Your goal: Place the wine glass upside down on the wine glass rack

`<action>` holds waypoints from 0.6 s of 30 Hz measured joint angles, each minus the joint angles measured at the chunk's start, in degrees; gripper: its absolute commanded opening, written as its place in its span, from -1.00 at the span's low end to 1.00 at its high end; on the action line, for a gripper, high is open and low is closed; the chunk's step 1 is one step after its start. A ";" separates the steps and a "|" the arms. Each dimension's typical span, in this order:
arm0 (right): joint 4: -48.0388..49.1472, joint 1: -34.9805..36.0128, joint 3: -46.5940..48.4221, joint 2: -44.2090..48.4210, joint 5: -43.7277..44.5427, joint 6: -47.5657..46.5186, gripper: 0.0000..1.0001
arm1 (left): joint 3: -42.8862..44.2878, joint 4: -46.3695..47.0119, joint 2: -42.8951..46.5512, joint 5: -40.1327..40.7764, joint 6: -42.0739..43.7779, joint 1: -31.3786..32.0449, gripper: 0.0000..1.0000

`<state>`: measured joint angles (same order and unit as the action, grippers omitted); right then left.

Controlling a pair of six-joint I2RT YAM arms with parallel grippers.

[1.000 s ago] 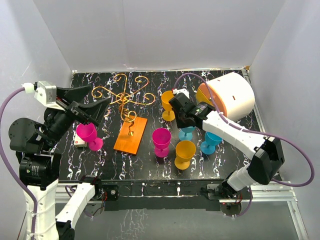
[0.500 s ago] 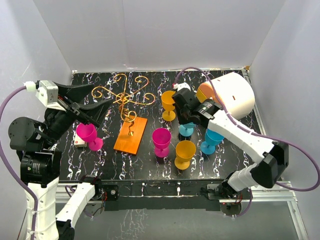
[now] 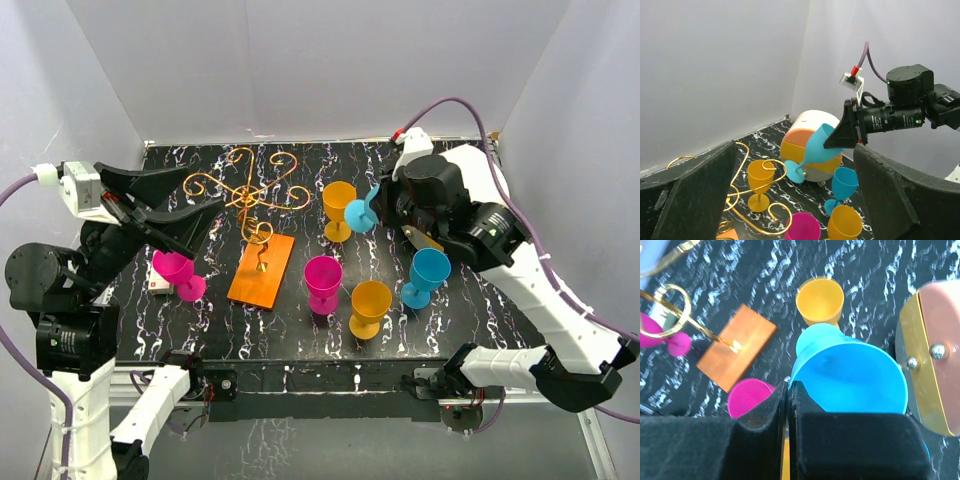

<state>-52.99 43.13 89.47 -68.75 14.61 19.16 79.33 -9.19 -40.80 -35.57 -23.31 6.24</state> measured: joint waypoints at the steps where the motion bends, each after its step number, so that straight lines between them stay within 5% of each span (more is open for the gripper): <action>1: 1.11 0.02 0.37 0.57 0.00 -0.04 -1.00 | 0.17 0.04 0.17 -0.04 -0.72 0.00 0.97; 7: 14.38 0.11 -1.31 5.25 1.90 -0.66 -1.00 | -0.11 4.59 0.50 -2.67 -6.58 0.00 0.97; 18: 57.22 0.15 -22.82 18.73 3.08 4.66 -1.00 | -2.58 20.79 -6.47 -6.10 -22.10 0.00 0.97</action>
<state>4.23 43.29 66.65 -50.02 17.69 23.81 76.75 11.60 -47.27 -41.67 -45.41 6.24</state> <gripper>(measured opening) 0.015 0.985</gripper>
